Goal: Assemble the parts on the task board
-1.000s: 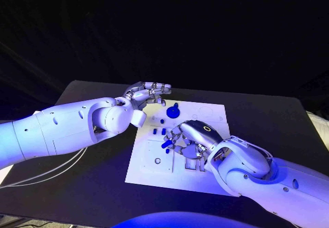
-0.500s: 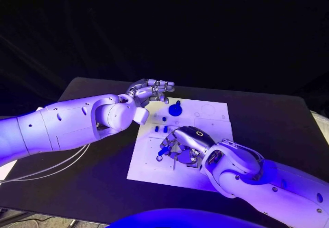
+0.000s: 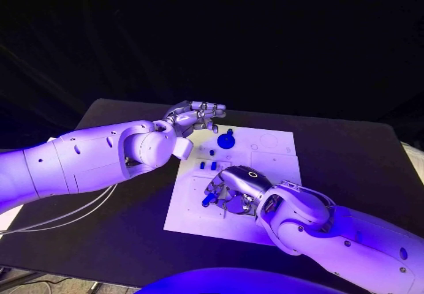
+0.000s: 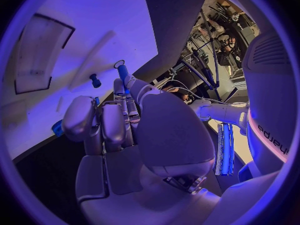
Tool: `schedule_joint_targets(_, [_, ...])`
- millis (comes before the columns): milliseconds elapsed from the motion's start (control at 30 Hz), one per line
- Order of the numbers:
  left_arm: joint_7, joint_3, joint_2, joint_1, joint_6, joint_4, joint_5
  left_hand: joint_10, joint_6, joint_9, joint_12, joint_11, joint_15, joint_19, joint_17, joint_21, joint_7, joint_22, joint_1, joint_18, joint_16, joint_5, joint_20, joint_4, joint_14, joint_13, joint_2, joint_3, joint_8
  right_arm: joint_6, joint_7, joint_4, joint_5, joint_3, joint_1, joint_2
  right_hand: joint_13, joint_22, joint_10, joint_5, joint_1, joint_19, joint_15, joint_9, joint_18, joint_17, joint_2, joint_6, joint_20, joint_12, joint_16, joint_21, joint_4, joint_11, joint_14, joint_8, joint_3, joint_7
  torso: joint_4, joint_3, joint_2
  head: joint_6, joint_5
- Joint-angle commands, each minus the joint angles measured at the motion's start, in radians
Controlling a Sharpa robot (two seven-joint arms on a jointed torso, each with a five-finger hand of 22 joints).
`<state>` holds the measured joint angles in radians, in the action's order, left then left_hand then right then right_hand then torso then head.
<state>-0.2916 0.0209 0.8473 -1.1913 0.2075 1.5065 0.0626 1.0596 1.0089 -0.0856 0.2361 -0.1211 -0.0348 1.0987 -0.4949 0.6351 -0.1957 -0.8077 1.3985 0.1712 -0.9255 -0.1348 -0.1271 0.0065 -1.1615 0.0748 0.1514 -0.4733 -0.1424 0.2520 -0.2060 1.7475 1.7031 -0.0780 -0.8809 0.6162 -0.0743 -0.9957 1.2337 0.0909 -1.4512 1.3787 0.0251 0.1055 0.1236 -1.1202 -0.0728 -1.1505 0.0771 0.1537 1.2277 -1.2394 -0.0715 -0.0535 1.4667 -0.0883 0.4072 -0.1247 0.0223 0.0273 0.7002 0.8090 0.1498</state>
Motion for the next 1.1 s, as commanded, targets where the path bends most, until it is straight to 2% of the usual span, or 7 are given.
schedule_joint_targets(33, [-0.005, -0.001, -0.002, 0.0, -0.019, 0.001, -0.003, -0.005, -0.009, 0.001, 0.005, -0.001, 0.004, 0.002, 0.001, -0.007, 0.0, 0.001, 0.001, 0.011, 0.0, -0.004, 0.0, -0.004, -0.003, -0.001, -0.007, 0.0, -0.004, -0.022, -0.004, -0.003, 0.03, 0.001, 0.002, -0.005, 0.001, 0.0, -0.001, 0.007, 0.004, -0.001, 0.003, 0.001, -0.015, -0.001, 0.003, -0.005, -0.001, -0.005, -0.002, 0.002, 0.0, -0.002, 0.036, -0.006, 0.006, 0.0, -0.0002, 0.0003, 0.0, 0.001, 0.001])
schedule_joint_targets(567, [-0.004, -0.001, -0.001, 0.0, -0.019, 0.001, -0.003, -0.005, -0.009, 0.001, 0.005, -0.001, 0.004, 0.002, 0.001, -0.007, 0.0, 0.001, 0.001, 0.011, 0.0, -0.004, 0.0, -0.004, -0.003, -0.001, -0.007, 0.0, -0.004, -0.044, -0.042, -0.013, 0.09, 0.006, 0.004, -0.017, 0.001, 0.001, 0.0, 0.008, 0.005, -0.001, 0.003, 0.002, -0.015, 0.0, 0.003, -0.005, -0.001, -0.006, -0.002, 0.002, 0.0, -0.002, 0.036, -0.005, 0.006, 0.0, -0.0003, 0.0015, -0.001, 0.003, 0.003])
schedule_joint_targets(833, [-0.004, -0.001, -0.001, 0.0, -0.018, 0.001, -0.003, -0.005, -0.009, 0.001, 0.005, -0.001, 0.004, 0.002, 0.001, -0.007, 0.0, 0.001, 0.001, 0.011, 0.0, -0.004, 0.0, -0.004, -0.003, -0.001, -0.007, 0.0, -0.004, -0.062, -0.047, -0.022, 0.114, 0.014, 0.005, -0.03, 0.001, 0.003, -0.004, 0.007, 0.013, -0.002, 0.002, 0.001, -0.015, 0.002, -0.002, 0.001, 0.0, -0.013, -0.003, 0.003, 0.001, -0.004, 0.035, -0.002, 0.007, -0.002, -0.0003, 0.0012, -0.001, 0.004, 0.004])
schedule_joint_targets(967, [-0.004, -0.001, -0.001, 0.0, -0.018, 0.002, -0.003, -0.005, -0.009, 0.001, 0.005, -0.001, 0.004, 0.002, 0.001, -0.007, 0.0, 0.001, 0.001, 0.011, 0.0, -0.004, 0.0, -0.004, -0.003, -0.001, -0.007, 0.0, -0.004, -0.061, -0.044, -0.026, 0.111, 0.017, 0.005, -0.033, 0.006, 0.004, -0.031, 0.01, 0.03, -0.005, -0.007, -0.005, -0.016, -0.001, -0.011, 0.033, 0.005, -0.036, 0.001, 0.004, 0.0, -0.015, 0.035, 0.017, 0.011, -0.014, 0.0001, 0.001, 0.0, 0.004, 0.004])
schedule_joint_targets(1100, [-0.004, -0.001, 0.0, 0.0, -0.018, 0.002, -0.003, -0.005, -0.009, 0.001, 0.005, -0.001, 0.004, 0.002, 0.001, -0.007, 0.0, 0.001, 0.001, 0.011, 0.0, -0.004, 0.0, -0.004, -0.003, -0.001, -0.007, 0.0, -0.004, -0.043, -0.04, -0.028, 0.103, 0.019, 0.005, -0.033, 0.011, 0.032, -0.081, 0.021, 0.06, -0.019, -0.023, -0.019, -0.011, 0.003, -0.035, 0.089, 0.017, -0.066, 0.0, 0.021, -0.01, -0.035, 0.033, 0.029, 0.007, -0.034, 0.0006, 0.0008, 0.0, 0.003, 0.002])
